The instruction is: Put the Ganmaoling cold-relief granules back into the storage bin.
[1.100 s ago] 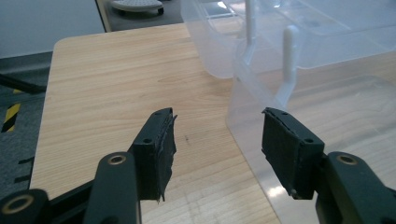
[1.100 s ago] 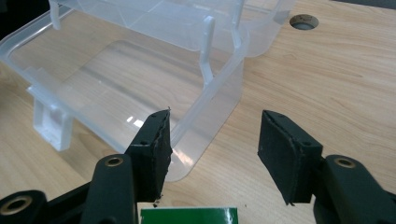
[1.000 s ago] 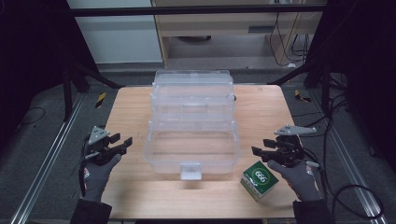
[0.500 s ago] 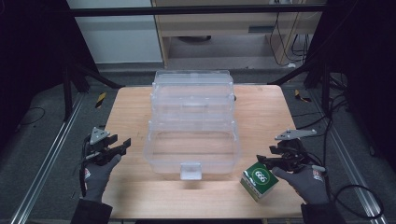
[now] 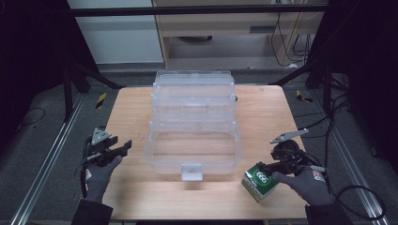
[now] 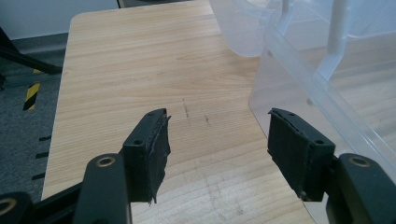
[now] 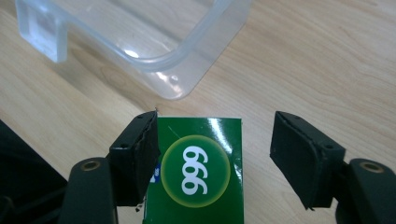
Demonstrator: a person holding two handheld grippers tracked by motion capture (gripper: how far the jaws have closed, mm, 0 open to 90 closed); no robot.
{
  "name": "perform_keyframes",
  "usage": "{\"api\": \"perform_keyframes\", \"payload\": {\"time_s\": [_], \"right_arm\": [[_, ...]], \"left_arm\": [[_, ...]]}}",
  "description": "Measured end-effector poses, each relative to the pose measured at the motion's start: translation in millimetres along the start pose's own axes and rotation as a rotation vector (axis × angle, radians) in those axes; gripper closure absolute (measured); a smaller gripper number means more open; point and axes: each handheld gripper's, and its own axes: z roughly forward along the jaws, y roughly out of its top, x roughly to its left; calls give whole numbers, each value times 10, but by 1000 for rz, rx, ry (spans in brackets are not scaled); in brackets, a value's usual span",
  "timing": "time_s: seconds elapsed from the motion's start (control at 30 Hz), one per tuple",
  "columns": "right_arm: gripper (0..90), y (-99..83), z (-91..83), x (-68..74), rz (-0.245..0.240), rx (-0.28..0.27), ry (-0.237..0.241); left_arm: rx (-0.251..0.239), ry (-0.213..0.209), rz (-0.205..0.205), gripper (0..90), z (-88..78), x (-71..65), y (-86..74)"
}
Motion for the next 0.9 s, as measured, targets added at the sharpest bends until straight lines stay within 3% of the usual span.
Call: {"api": "perform_keyframes", "payload": {"time_s": [0.17, 0.3, 0.7, 0.9], "right_arm": [[292, 33, 76, 51, -9, 58, 19], [221, 47, 152, 71, -19, 109, 1], [103, -37, 287, 82, -15, 188, 8], [100, -63, 307, 98, -18, 202, 19]], "left_arm": [[5, 0, 3, 374, 5, 3, -8], [6, 0, 2, 373, 4, 8, -12], [19, -4, 6, 369, 26, -1, -21], [22, -3, 10, 369, 27, -2, -21]]}}
